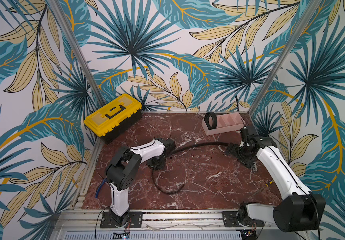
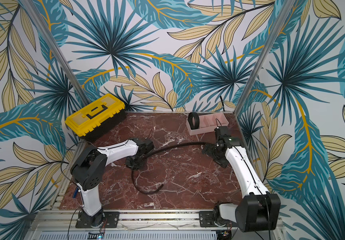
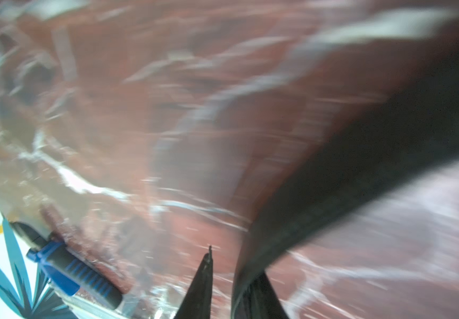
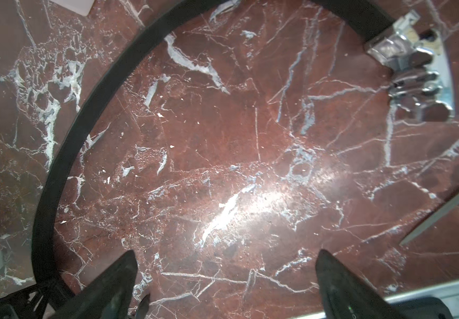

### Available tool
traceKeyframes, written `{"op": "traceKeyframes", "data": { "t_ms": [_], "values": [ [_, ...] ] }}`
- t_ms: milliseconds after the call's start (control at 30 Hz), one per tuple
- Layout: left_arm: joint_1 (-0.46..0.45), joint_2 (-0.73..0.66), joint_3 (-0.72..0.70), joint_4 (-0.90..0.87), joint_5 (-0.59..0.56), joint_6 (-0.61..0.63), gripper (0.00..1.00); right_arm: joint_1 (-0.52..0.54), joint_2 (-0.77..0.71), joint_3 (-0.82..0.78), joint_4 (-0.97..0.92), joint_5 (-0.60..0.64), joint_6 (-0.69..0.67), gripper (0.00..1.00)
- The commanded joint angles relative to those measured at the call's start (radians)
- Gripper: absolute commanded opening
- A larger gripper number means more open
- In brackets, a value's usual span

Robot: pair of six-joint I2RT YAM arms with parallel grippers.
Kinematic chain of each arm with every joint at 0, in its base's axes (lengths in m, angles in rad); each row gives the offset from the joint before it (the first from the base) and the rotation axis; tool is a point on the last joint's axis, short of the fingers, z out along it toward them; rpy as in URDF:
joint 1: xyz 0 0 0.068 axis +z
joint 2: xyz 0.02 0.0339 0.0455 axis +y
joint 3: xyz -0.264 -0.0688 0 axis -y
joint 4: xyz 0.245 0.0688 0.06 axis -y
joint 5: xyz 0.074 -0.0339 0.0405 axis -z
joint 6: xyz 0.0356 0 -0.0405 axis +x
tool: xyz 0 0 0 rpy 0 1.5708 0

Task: Place the belts into the storage roll
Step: Move the belt at the center of the board.

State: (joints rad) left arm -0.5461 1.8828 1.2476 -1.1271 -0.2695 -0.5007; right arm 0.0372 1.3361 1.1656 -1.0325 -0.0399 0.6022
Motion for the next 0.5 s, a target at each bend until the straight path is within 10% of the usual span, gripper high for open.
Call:
{"op": "traceKeyframes", "data": {
  "t_ms": [0, 467],
  "values": [
    [0.105, -0.046, -0.056, 0.044, -0.022, 0.071, 0.23, 0.039, 0.078, 0.086, 0.036, 0.054, -0.04, 0.99],
    [0.433, 0.053, 0.062, 0.078, 0.192, 0.073, 0.14, 0.093, 0.439, 0.35, 0.09, 0.083, -0.674, 0.96]
  ]
}}
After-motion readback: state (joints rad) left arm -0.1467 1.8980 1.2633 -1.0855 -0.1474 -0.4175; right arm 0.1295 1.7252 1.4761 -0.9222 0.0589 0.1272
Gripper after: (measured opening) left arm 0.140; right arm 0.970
